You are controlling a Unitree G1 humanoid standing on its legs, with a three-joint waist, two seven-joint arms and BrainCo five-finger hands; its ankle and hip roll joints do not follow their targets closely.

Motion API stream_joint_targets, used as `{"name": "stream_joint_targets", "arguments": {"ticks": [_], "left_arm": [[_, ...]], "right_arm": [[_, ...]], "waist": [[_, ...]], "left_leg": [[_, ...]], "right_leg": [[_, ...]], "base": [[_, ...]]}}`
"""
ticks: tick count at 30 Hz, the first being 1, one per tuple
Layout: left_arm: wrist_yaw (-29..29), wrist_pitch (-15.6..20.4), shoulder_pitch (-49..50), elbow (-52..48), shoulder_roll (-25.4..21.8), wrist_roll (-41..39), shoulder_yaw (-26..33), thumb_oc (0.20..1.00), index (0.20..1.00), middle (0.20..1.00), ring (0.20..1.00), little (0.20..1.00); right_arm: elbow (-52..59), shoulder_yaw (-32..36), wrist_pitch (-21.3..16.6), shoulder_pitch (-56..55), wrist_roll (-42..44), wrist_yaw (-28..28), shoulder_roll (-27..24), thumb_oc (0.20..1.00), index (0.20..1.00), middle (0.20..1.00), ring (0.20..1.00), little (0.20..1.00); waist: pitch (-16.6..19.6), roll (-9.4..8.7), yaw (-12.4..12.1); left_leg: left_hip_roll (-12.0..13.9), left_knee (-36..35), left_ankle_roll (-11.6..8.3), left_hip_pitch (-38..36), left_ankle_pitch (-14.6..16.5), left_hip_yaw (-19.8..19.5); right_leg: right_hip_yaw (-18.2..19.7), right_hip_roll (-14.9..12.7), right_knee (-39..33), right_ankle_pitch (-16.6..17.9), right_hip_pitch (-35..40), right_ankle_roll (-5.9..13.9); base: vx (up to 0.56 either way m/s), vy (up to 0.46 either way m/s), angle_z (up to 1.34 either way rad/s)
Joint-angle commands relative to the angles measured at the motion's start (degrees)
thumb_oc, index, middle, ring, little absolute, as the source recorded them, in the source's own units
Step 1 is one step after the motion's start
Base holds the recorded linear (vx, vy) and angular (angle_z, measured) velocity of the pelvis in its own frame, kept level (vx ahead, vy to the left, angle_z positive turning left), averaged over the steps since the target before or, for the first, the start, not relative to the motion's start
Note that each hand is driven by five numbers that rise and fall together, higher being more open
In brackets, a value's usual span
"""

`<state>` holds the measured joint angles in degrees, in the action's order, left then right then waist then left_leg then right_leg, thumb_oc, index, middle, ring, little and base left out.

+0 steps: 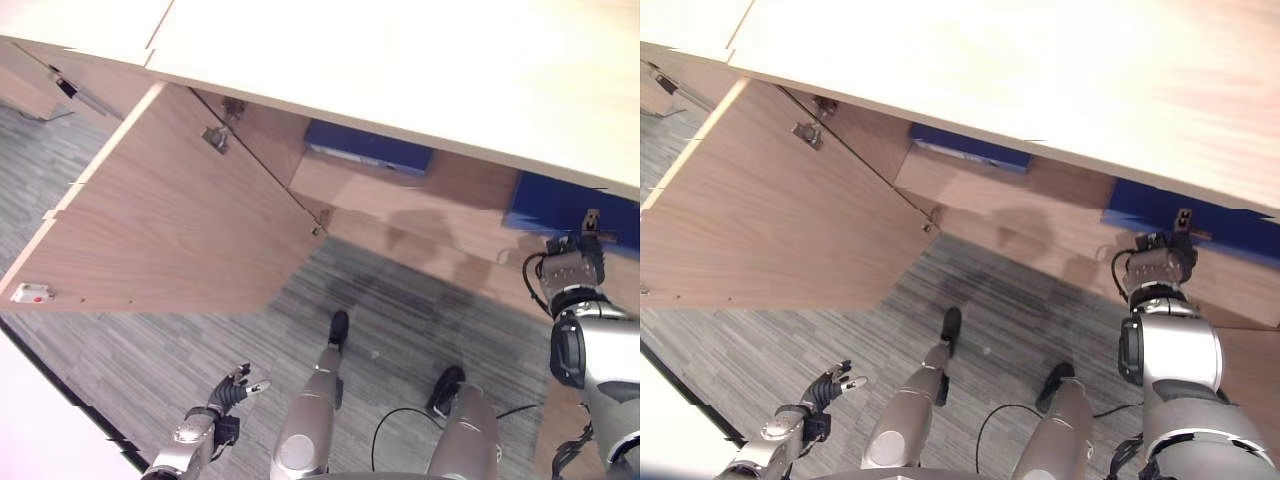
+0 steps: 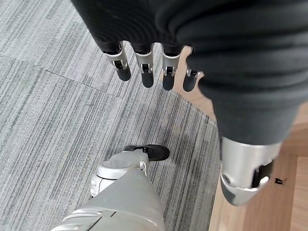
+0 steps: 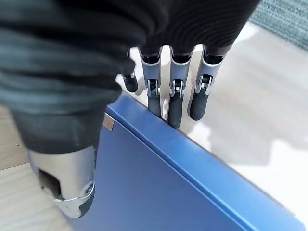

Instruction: Put the empty folder in the office cabinet

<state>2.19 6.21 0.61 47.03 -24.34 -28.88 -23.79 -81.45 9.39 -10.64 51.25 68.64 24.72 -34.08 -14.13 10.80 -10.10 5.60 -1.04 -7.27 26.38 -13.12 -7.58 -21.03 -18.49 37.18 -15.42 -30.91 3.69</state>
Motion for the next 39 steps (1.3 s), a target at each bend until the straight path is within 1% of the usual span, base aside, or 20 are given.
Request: {"name": "stream_joint_targets", "arguments": {"ticks": [1,2,4,6,10,15,19,23,26,30,34,39], "left_arm": [[0.5,0.2,-2.1,2.9,0.0,0.0,2.9,1.0,1.0,1.0,1.0,1.0],[0.5,0.2,-2.0,2.9,0.0,0.0,2.8,1.0,1.0,1.0,1.0,1.0],[1.2,0.2,-1.7,3.4,0.4,0.4,3.7,1.0,1.0,1.0,1.0,1.0],[1.6,0.3,-1.6,3.9,0.6,0.4,4.3,1.0,1.0,1.0,1.0,1.0],[1.9,0.4,-1.8,4.7,0.4,0.6,5.1,1.0,1.0,1.0,1.0,1.0],[1.6,0.9,-2.0,5.9,0.1,1.1,5.3,1.0,1.0,1.0,1.0,1.0],[1.6,1.2,-1.6,5.6,-0.2,1.3,4.8,1.0,1.0,1.0,1.0,1.0],[2.3,1.2,-0.8,4.6,-1.4,1.8,4.2,1.0,1.0,1.0,1.0,1.0],[2.7,1.3,-0.2,4.3,-1.9,2.3,4.0,1.0,1.0,1.0,1.0,1.0],[3.3,1.2,0.4,4.2,-2.4,2.5,3.8,1.0,1.0,1.0,1.0,1.0],[3.6,1.1,0.4,4.3,-2.3,2.7,3.5,1.0,1.0,1.0,1.0,1.0],[3.7,1.1,0.0,4.8,-2.1,2.6,3.6,1.0,1.0,1.0,1.0,1.0]], "right_arm": [[0.9,3.5,-1.5,-0.4,2.2,-1.8,0.7,1.0,1.0,1.0,1.0,1.0],[1.0,3.6,-1.5,-0.4,2.1,-1.8,0.8,1.0,1.0,1.0,1.0,1.0],[2.5,3.8,-1.9,-2.7,1.7,-3.4,2.3,1.0,1.0,1.0,1.0,1.0],[2.8,4.5,-2.2,-4.2,1.7,-4.5,2.6,1.0,1.0,1.0,1.0,1.0],[2.3,5.0,-2.0,-5.1,1.7,-5.4,2.4,1.0,1.0,1.0,1.0,1.0],[1.2,4.4,-1.6,-2.7,1.1,-5.4,0.2,1.0,1.0,1.0,1.0,1.0],[0.3,2.7,-1.2,0.7,0.4,-5.3,-2.8,1.0,1.0,1.0,1.0,1.0],[0.0,0.2,-0.8,6.0,-0.3,-5.2,-7.5,1.0,1.0,1.0,1.0,1.0],[1.2,-2.9,-0.8,11.9,-0.9,-5.1,-11.3,1.0,1.0,1.0,1.0,1.0],[2.7,-7.6,-0.9,18.6,-3.0,-5.1,-15.5,1.0,1.0,1.0,1.0,1.0],[3.5,-10.2,-1.2,22.2,-3.8,-5.2,-17.0,1.0,1.0,1.0,1.0,1.0],[2.7,-11.2,-0.5,22.5,-4.3,-5.8,-17.1,1.0,1.0,1.0,1.0,1.0]], "waist": [[-3.8,-1.89,-1.4],[-3.8,-1.89,-1.4],[-3.2,-2.27,-1.1],[-3.0,-2.51,-1.0],[-2.8,-2.55,-0.9],[-2.6,-2.54,-1.1],[-2.3,-2.23,-1.5],[-2.0,-1.63,-2.0],[-1.7,-1.45,-2.3],[-1.0,-1.73,-2.8],[-0.7,-1.83,-2.8],[-0.5,-2.08,-2.7]], "left_leg": [[0.2,-1.3,-1.12,-7.6,11.2,1.7],[0.2,-1.4,-1.12,-7.7,11.2,1.7],[0.4,-1.9,-1.12,-9.0,11.2,2.2],[0.4,-2.1,-1.09,-9.7,11.3,2.2],[0.3,-1.9,-0.92,-10.4,11.7,2.3],[0.1,-1.4,-0.62,-9.9,12.0,2.5],[-0.2,-1.3,-0.49,-9.7,11.9,2.7],[-0.5,-1.2,-0.39,-9.5,11.9,2.6],[-0.8,-1.5,-0.46,-9.5,11.6,2.6],[-0.9,-2.0,-0.53,-9.5,11.4,2.4],[-1.0,-2.4,-0.55,-9.6,11.2,2.2],[-0.9,-2.9,-0.54,-9.9,11.1,1.9]], "right_leg": [[1.9,2.0,-13.3,5.9,7.1,6.39],[1.8,2.0,-13.4,5.9,7.1,6.39],[1.9,2.1,-14.6,6.4,8.6,6.63],[1.8,2.0,-15.2,6.7,9.4,6.82],[1.7,1.7,-15.5,6.9,10.0,7.05],[2.1,1.1,-15.5,7.3,9.5,7.33],[2.1,0.7,-15.3,7.3,9.4,7.45],[2.3,0.3,-15.0,7.4,9.2,7.55],[2.2,0.1,-15.4,7.6,9.4,7.56],[2.1,0.2,-15.7,7.8,9.5,7.56],[2.0,0.3,-15.9,7.9,9.6,7.6],[1.9,0.5,-16.1,8.1,9.7,7.61]], "base": [[0.0,0.0,0.0],[0.01,0.057,-0.02],[0.01,0.04,-0.04],[0.01,0.014,-0.02],[0.01,0.017,0.0],[0.0,0.0,0.0],[0.0,0.0,0.0],[0.0,0.0,0.0],[0.0,0.0,0.0],[0.0,0.0,0.0],[0.0,0.0,0.0],[0.0,0.0,0.0]]}}
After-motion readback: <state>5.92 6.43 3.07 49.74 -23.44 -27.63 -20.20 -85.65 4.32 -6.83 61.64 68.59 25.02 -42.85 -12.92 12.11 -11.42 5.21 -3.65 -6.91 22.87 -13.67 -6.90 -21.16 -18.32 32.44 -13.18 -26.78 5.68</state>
